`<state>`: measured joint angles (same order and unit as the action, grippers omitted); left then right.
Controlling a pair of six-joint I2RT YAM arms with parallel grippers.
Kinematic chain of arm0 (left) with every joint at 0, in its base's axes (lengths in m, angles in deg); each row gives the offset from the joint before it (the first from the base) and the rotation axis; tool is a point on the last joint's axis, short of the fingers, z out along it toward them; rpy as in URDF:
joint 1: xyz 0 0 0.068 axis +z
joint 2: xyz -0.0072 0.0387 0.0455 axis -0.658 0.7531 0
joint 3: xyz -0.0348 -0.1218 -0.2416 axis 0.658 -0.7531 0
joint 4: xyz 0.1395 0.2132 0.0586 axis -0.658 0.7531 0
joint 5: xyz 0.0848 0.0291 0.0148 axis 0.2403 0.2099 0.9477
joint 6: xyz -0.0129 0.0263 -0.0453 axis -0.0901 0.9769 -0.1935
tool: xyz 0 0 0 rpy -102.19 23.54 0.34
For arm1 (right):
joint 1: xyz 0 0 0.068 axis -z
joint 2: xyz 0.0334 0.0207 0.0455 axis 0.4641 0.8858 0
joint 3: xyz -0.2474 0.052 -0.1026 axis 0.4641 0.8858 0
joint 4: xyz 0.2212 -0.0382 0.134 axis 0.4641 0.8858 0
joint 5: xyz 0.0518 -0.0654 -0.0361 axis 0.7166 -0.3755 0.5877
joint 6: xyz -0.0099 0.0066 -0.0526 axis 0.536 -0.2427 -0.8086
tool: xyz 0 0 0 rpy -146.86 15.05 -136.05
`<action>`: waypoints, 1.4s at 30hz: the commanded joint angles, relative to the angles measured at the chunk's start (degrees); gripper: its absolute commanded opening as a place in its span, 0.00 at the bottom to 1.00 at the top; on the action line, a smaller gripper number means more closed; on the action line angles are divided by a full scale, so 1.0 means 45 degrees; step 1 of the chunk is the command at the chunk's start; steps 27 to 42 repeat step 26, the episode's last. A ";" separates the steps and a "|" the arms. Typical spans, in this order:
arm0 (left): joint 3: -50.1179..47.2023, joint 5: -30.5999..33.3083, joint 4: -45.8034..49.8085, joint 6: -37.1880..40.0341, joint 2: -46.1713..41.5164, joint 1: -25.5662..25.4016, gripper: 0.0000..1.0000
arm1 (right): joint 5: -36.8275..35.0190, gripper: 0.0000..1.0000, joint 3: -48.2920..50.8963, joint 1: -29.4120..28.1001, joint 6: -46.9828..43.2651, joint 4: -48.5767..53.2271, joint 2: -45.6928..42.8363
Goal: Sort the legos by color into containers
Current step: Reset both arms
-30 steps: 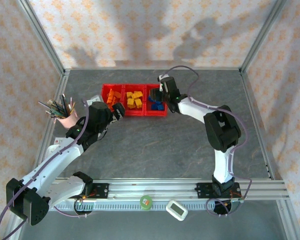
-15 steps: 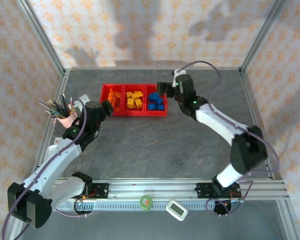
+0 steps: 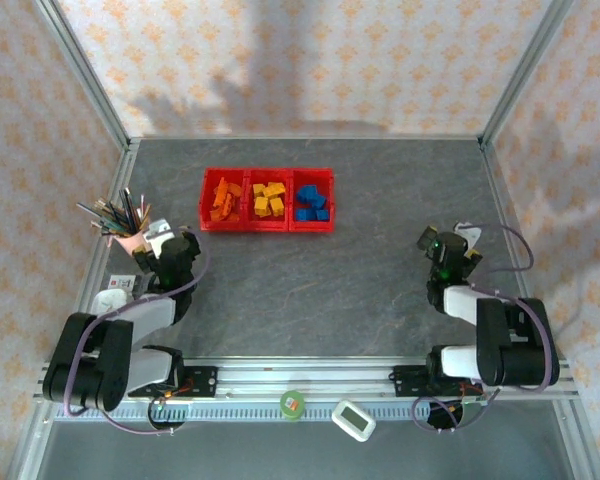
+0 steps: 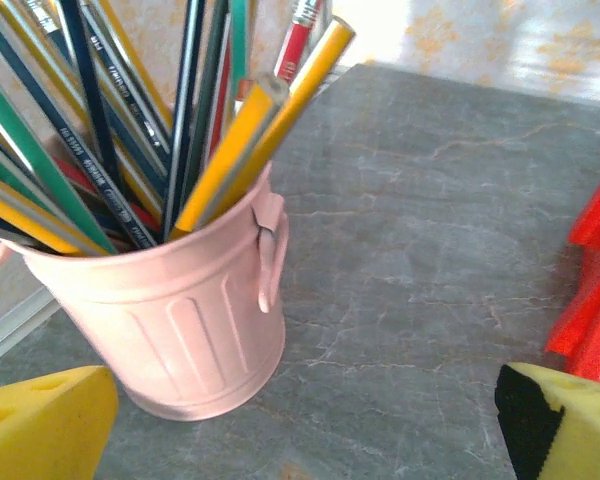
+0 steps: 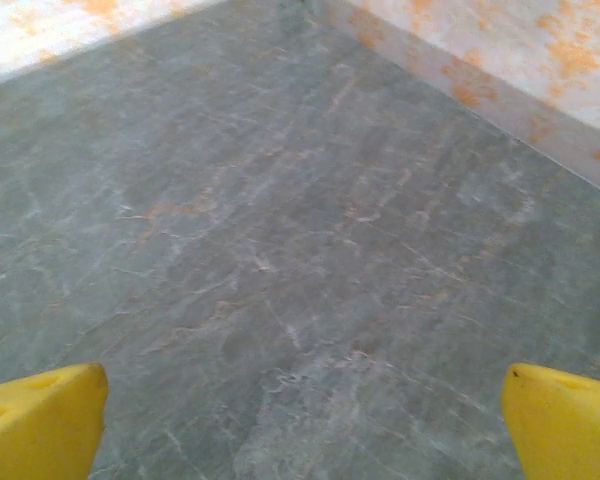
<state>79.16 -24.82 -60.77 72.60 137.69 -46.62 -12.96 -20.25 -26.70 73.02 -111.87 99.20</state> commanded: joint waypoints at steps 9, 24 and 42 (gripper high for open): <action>-0.0824 -0.3119 -0.9567 0.2130 0.3991 0.0240 1.00 | 0.2221 1.00 0.0350 -0.0730 -0.1914 -0.6528 0.2411; -0.0334 -0.2621 -0.7976 0.1267 0.3724 0.0700 1.00 | 0.2684 1.00 0.0358 -0.0607 -0.2002 -0.6637 0.2451; -0.0334 -0.2614 -0.7994 0.1280 0.3733 0.0690 1.00 | 0.2697 1.00 0.0524 -0.0602 -0.2021 -0.6824 0.2354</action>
